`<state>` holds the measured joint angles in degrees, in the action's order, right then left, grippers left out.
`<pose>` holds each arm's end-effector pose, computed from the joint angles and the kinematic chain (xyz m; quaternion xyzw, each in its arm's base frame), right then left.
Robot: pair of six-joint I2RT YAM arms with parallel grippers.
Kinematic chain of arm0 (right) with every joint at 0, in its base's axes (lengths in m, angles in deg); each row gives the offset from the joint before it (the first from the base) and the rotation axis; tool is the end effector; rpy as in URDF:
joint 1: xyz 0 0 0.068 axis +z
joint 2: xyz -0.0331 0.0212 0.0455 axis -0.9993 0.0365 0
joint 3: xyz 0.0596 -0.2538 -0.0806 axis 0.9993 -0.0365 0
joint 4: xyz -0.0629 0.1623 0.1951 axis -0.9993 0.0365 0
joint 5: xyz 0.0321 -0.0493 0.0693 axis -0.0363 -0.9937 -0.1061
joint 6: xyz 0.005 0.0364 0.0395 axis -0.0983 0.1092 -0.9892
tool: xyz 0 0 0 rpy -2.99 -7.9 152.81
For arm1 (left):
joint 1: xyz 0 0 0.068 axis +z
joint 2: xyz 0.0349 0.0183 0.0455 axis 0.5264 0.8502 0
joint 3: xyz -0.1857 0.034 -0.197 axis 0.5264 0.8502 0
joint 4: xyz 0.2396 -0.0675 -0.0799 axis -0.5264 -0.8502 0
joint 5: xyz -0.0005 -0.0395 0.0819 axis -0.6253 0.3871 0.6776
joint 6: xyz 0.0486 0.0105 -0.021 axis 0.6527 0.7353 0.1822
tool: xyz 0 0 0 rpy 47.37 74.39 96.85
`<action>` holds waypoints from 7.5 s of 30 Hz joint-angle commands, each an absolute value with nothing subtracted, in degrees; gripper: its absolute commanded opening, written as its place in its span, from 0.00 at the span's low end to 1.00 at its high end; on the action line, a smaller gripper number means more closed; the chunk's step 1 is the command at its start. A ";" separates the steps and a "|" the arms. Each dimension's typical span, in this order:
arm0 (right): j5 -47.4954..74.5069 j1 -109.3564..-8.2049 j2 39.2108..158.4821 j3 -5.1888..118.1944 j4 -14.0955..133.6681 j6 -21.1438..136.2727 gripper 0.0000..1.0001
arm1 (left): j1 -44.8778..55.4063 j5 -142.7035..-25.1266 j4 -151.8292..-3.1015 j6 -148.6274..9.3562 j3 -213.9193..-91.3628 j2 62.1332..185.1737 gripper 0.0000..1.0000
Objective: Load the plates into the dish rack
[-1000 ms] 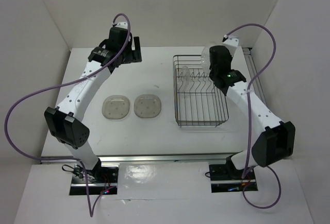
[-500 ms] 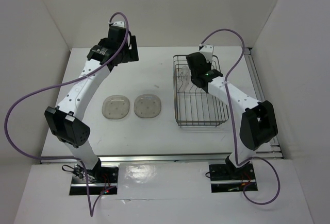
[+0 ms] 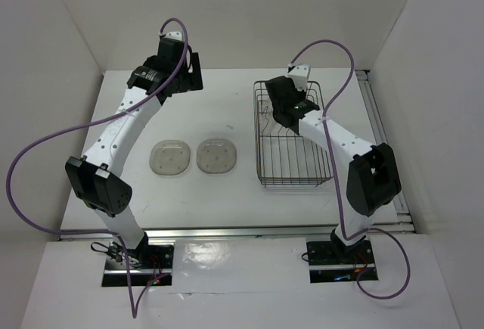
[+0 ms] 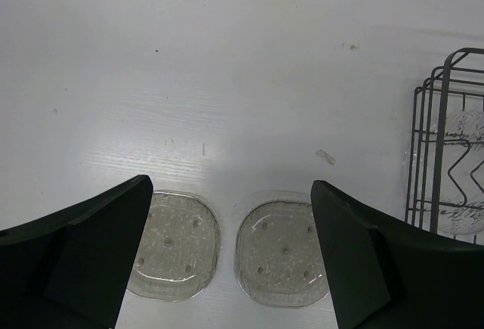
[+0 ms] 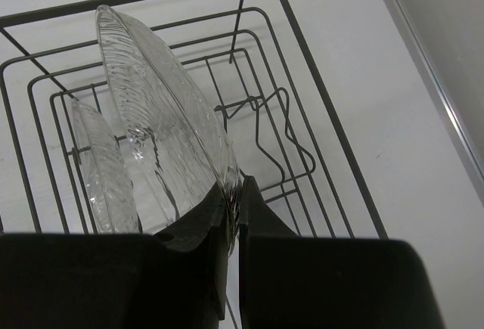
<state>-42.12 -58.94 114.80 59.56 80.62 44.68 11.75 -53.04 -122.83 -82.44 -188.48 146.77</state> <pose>0.3443 0.1603 0.2928 0.1052 0.8385 -0.1757 0.5050 0.3615 -0.1171 0.4147 -0.1253 0.8608 -0.0144 0.4931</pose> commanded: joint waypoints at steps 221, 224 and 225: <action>-39.30 -65.50 114.02 61.29 79.93 44.52 0.94 | 22.20 -76.27 -102.79 -101.65 -131.45 122.06 0.99; -39.84 -64.27 108.48 60.76 79.23 44.52 0.96 | 16.31 -71.28 -101.81 -103.40 -134.25 131.02 0.99; -39.84 -64.27 107.25 60.76 79.75 44.52 0.98 | 15.08 -69.69 -101.81 -103.93 -136.00 133.04 0.99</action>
